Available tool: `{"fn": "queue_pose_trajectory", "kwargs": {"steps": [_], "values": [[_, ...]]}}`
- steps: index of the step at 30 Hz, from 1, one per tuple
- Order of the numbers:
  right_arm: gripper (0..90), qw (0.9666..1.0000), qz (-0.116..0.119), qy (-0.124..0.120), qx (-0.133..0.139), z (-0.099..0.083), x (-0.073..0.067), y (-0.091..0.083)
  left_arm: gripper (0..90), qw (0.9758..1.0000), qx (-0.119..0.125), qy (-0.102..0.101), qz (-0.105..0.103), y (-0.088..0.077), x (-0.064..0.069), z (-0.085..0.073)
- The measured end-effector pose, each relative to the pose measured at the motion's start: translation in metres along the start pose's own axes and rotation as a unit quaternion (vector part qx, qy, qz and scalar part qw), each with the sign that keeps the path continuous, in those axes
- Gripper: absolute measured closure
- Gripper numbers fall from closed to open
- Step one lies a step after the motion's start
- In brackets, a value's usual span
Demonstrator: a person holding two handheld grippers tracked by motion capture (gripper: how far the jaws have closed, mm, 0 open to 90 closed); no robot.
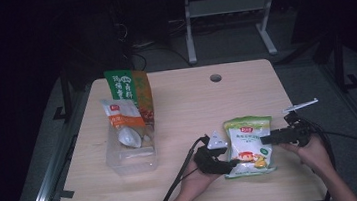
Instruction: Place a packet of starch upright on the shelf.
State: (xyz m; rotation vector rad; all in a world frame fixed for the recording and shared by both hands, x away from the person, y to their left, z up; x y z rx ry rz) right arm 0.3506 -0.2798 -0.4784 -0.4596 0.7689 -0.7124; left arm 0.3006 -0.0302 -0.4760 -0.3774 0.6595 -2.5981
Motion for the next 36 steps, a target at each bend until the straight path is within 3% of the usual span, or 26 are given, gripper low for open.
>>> {"fn": "queue_pose_trajectory", "kwargs": {"steps": [3, 5, 7, 10, 17, 24, 30, 34, 36], "values": [[54.2, 0.9996, 0.028, 0.001, 0.005, 0.001, -0.001, 0.003, 41.5, 0.9999, -0.013, 0.005, -0.004, 0.005, -0.002, -0.001], [62.4, 0.9994, 0.033, -0.004, 0.005, 0.001, -0.003, 0.004, 41.3, 0.9999, -0.007, -0.01, -0.007, 0.008, -0.002, -0.001], [75.8, 0.9989, 0.044, -0.015, 0.004, 0.0, -0.007, 0.006, 41.4, 0.9998, -0.006, -0.019, -0.008, 0.008, -0.003, 0.0], [87.8, 0.9982, 0.047, -0.037, -0.002, 0.001, -0.016, 0.007, 41.0, 0.9997, -0.004, -0.023, -0.009, 0.008, -0.005, 0.0], [89.1, 0.997, 0.037, -0.067, 0.013, 0.004, -0.03, 0.002, 32.8, 0.9995, -0.006, -0.03, -0.005, 0.005, -0.007, 0.001], [89.1, 0.9931, 0.047, -0.092, 0.055, 0.01, -0.047, -0.012, 33.4, 0.9969, 0.027, -0.067, -0.033, -0.003, -0.009, 0.008], [89.2, 0.9874, 0.061, -0.124, 0.078, 0.019, -0.067, -0.02, 45.2, 0.9945, 0.053, -0.073, -0.054, -0.008, -0.006, 0.018], [89.2, 0.9841, 0.067, -0.139, 0.088, 0.024, -0.079, -0.022, 62.1, 0.9922, 0.073, -0.08, -0.062, -0.014, -0.009, 0.02], [89.1, 0.9827, 0.067, -0.145, 0.094, 0.025, -0.082, -0.023, 69.0, 0.9918, 0.084, -0.079, -0.055, -0.018, -0.01, 0.022]]}}
Point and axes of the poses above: each handheld gripper's, and its own axes: y roughly forward along the jaws, z roughly out of its top, x roughly to its right, the point moved 4 cm from there along y, roughly forward along the jaws, and after that the axes turned 9 degrees about x, right-handed, at the moved point
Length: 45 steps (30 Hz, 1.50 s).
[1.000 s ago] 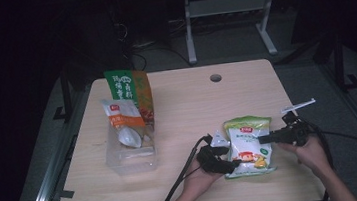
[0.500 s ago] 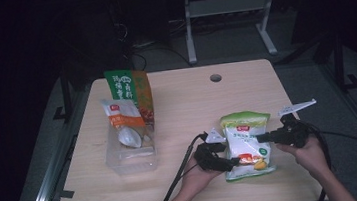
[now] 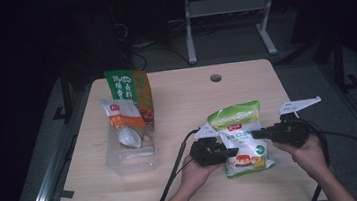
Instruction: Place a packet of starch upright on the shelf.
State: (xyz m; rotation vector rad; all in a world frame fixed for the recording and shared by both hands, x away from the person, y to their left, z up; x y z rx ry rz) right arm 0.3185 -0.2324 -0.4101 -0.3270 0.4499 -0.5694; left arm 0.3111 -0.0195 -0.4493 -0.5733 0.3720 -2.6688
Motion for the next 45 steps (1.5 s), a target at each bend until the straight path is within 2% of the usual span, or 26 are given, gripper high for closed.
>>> {"fn": "queue_pose_trajectory", "kwargs": {"steps": [3, 6, 10, 16, 17, 19, 23, 26, 27, 29, 31, 33, 37, 39, 41, 45], "values": [[89.0, 0.9998, 0.003, -0.01, 0.016, 0.005, -0.006, -0.001, 75.4, 0.9997, 0.012, 0.012, 0.016, -0.006, 0.0, 0.005], [88.0, 0.9996, 0.009, -0.02, 0.017, 0.009, -0.01, 0.002, 78.1, 0.9985, 0.002, 0.044, 0.033, -0.011, -0.001, 0.008], [87.2, 0.9993, 0.01, -0.036, 0.011, 0.01, -0.013, 0.009, 79.1, 0.9933, -0.003, 0.094, 0.067, -0.019, -0.001, 0.009], [85.3, 0.9987, 0.013, -0.039, -0.03, -0.001, -0.011, 0.022, 80.6, 0.9872, -0.017, 0.132, 0.088, -0.025, -0.003, 0.004], [84.7, 0.9985, 0.014, -0.039, -0.036, -0.005, -0.01, 0.025, 80.8, 0.9868, -0.018, 0.135, 0.088, -0.025, -0.003, 0.003], [83.3, 0.9981, 0.014, -0.039, -0.046, -0.009, -0.007, 0.027, 81.2, 0.9866, -0.019, 0.136, 0.087, -0.025, -0.003, 0.001], [75.7, 0.9983, 0.026, -0.034, -0.041, -0.012, -0.006, 0.026, 81.3, 0.9857, -0.018, 0.143, 0.088, -0.025, -0.001, 0.001], [67.8, 0.9976, 0.04, -0.031, -0.048, -0.011, -0.008, 0.028, 81.2, 0.9868, -0.018, 0.136, 0.086, -0.025, -0.002, 0.001], [64.2, 0.9968, 0.049, -0.035, -0.052, -0.011, -0.01, 0.031, 81.2, 0.987, -0.017, 0.136, 0.084, -0.025, -0.001, 0.001], [59.3, 0.9961, 0.049, -0.041, -0.061, -0.009, -0.014, 0.038, 81.3, 0.9868, -0.021, 0.137, 0.084, -0.024, -0.001, 0.001], [59.2, 0.9955, 0.046, -0.049, -0.066, -0.007, -0.016, 0.042, 81.3, 0.987, -0.021, 0.135, 0.084, -0.025, -0.001, 0.001], [60.9, 0.9955, 0.044, -0.047, -0.069, -0.005, -0.017, 0.045, 81.2, 0.9871, -0.022, 0.135, 0.083, -0.026, -0.001, 0.001], [74.9, 0.9958, 0.028, -0.05, -0.071, -0.005, -0.017, 0.045, 81.1, 0.9873, -0.023, 0.133, 0.083, -0.027, -0.003, 0.0], [78.8, 0.9958, 0.024, -0.053, -0.07, -0.004, -0.017, 0.045, 80.7, 0.9882, -0.022, 0.129, 0.08, -0.028, -0.004, 0.0], [81.8, 0.9959, 0.018, -0.054, -0.07, -0.004, -0.019, 0.044, 79.1, 0.9908, -0.017, 0.114, 0.072, -0.031, -0.006, 0.0], [85.0, 0.9962, 0.019, -0.055, -0.065, -0.004, -0.02, 0.042, 75.4, 0.991, -0.018, 0.113, 0.07, -0.04, -0.009, -0.002]]}}
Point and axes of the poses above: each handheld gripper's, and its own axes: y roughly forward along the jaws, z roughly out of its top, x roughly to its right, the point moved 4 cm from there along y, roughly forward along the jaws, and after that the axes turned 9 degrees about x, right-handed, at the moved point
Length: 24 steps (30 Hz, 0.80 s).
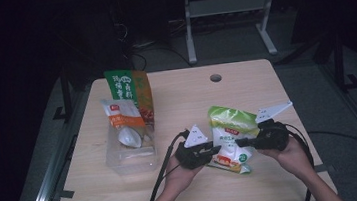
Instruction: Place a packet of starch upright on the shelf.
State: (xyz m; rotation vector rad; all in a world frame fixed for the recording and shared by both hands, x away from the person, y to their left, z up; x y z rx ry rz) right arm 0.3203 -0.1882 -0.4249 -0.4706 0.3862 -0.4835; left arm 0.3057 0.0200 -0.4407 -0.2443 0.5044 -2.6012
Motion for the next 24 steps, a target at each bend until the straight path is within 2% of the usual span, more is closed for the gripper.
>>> {"fn": "queue_pose_trajectory", "kwargs": {"steps": [4, 6, 8, 9, 13, 16, 22, 24], "values": [[85.4, 0.9999, -0.005, -0.007, 0.005, 0.002, -0.002, 0.0, 71.2, 0.9999, -0.008, -0.011, -0.003, -0.008, -0.002, -0.004], [85.6, 0.9999, -0.008, -0.011, 0.002, 0.004, -0.004, -0.002, 70.7, 0.9999, -0.014, -0.005, -0.002, -0.013, -0.002, -0.007], [85.7, 0.9998, -0.013, -0.016, 0.005, 0.007, -0.007, -0.004, 69.6, 0.9998, -0.017, -0.009, -0.004, -0.018, -0.003, -0.01], [85.8, 0.9997, -0.014, -0.019, 0.006, 0.008, -0.007, -0.005, 69.1, 0.9998, -0.019, -0.003, -0.004, -0.02, -0.004, -0.011], [86.0, 0.9994, -0.025, -0.023, 0.01, 0.014, -0.007, -0.009, 65.4, 0.9999, -0.016, -0.006, 0.003, -0.028, -0.002, -0.015], [86.1, 0.9992, -0.029, -0.027, 0.009, 0.02, -0.007, -0.01, 62.9, 0.9999, -0.014, 0.004, 0.007, -0.034, 0.001, -0.018], [86.2, 0.9986, -0.036, -0.039, 0.004, 0.032, -0.008, -0.007, 59.7, 0.9999, -0.01, 0.002, 0.004, -0.045, 0.004, -0.028], [86.3, 0.9987, -0.035, -0.036, 0.006, 0.037, -0.01, -0.005, 59.3, 0.9999, -0.014, 0.007, 0.006, -0.049, 0.005, -0.033]]}}
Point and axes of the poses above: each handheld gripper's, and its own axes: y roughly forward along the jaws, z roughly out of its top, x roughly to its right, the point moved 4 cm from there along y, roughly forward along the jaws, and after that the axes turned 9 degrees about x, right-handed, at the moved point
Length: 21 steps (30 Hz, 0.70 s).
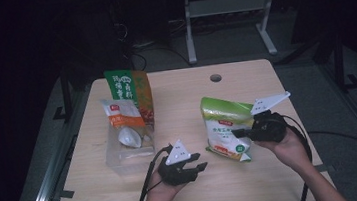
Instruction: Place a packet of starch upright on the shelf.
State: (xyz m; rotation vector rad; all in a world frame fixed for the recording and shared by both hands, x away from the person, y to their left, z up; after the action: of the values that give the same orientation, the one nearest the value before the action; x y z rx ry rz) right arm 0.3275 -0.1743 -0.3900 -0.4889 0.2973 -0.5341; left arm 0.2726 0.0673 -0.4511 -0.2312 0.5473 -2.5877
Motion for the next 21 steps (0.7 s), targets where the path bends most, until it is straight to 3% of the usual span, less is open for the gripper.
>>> {"fn": "queue_pose_trajectory", "kwargs": {"steps": [7, 21], "values": [[86.4, 0.9999, 0.013, -0.009, 0.003, 0.019, -0.008, 0.014, 54.8, 0.9999, -0.01, 0.003, -0.001, -0.008, 0.004, -0.015], [86.5, 0.9984, 0.041, -0.038, 0.0, 0.069, -0.03, 0.051, 46.1, 0.9994, 0.013, 0.028, -0.013, -0.016, 0.022, -0.011]]}}
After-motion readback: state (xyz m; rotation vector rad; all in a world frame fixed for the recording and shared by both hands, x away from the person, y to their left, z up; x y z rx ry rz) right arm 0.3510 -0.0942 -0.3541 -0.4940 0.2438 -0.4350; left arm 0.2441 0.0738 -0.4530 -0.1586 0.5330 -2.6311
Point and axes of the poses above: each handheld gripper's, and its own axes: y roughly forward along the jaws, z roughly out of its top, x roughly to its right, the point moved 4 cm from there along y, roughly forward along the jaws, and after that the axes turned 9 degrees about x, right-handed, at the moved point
